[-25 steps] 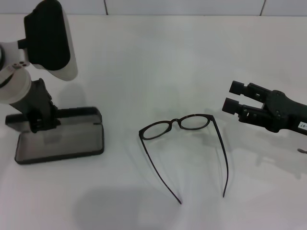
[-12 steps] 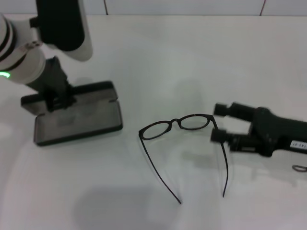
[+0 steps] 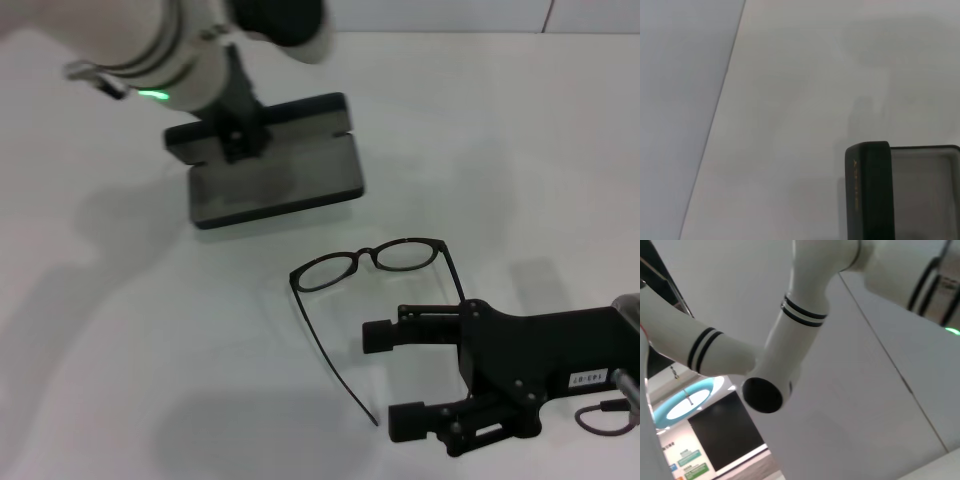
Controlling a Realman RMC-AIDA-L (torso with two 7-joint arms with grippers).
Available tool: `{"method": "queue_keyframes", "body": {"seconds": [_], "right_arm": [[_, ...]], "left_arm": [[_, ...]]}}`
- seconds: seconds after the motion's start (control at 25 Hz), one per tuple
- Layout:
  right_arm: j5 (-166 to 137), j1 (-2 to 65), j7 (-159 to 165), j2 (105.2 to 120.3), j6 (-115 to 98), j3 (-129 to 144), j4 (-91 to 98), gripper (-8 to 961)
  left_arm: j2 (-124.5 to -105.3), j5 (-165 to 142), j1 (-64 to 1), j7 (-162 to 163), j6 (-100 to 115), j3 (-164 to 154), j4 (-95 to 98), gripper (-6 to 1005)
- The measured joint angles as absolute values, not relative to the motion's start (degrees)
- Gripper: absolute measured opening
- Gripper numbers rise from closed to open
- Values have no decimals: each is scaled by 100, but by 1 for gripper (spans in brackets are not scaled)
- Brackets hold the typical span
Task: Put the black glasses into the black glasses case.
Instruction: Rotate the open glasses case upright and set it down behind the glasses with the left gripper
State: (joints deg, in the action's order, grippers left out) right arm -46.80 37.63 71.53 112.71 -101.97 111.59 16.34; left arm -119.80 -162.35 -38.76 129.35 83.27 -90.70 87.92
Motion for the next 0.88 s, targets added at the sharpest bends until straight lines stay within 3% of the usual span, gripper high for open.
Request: {"method": "queue_keyframes", "body": {"seconds": [0.88], "right_arm": [[-4676, 3521, 7159, 11202, -10309, 10912, 1531, 809]], "left_arm": [[-11973, -16253, -4317, 13176, 6949, -10684, 7764, 217]]}}
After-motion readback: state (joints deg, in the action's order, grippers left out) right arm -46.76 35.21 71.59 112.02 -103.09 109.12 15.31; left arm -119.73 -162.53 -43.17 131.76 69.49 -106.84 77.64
